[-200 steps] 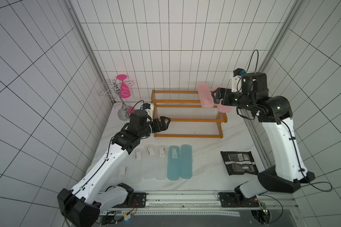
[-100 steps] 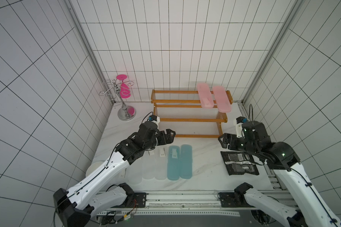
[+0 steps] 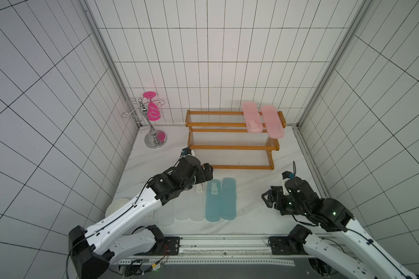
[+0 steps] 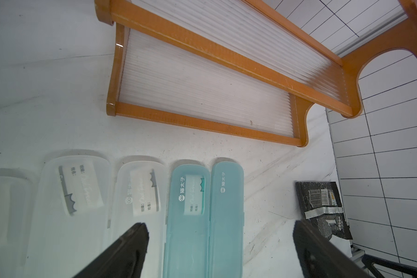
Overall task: Place the pencil cases on the shelf according to color
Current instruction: Adjust the pencil case at the center of the board.
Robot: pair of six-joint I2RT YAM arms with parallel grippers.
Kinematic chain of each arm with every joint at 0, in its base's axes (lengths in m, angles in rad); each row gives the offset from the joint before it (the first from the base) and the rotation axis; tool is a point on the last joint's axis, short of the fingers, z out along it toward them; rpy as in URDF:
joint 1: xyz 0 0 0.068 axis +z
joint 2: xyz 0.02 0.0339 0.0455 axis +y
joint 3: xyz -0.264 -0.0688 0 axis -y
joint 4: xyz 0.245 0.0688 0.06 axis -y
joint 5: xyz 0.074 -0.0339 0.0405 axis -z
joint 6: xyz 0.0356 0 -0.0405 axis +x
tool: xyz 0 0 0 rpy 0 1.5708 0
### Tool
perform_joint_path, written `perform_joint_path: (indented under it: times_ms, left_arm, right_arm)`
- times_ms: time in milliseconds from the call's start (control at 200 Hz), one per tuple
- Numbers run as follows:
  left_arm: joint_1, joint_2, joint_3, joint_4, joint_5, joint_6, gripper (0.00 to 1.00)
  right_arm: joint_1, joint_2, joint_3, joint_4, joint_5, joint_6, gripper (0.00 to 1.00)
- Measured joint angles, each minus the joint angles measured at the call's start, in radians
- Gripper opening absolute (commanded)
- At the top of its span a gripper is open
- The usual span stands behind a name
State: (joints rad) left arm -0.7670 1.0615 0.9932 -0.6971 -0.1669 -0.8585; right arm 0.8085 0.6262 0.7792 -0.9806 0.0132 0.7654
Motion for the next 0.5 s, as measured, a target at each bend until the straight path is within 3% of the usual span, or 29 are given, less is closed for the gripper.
perform_joint_path:
  times_ms: [265,500]
  left_arm:
    - [0.011,-0.164,-0.16,-0.024,-0.103,-0.069,0.98]
    - [0.14,-0.232,-0.296,-0.018,-0.021,-0.072,0.98]
  right_arm:
    - [0.134,0.119,-0.082,0.176,0.042,0.086,0.96]
    - [0.317,0.419,-0.083,0.338,0.179,0.169,0.99]
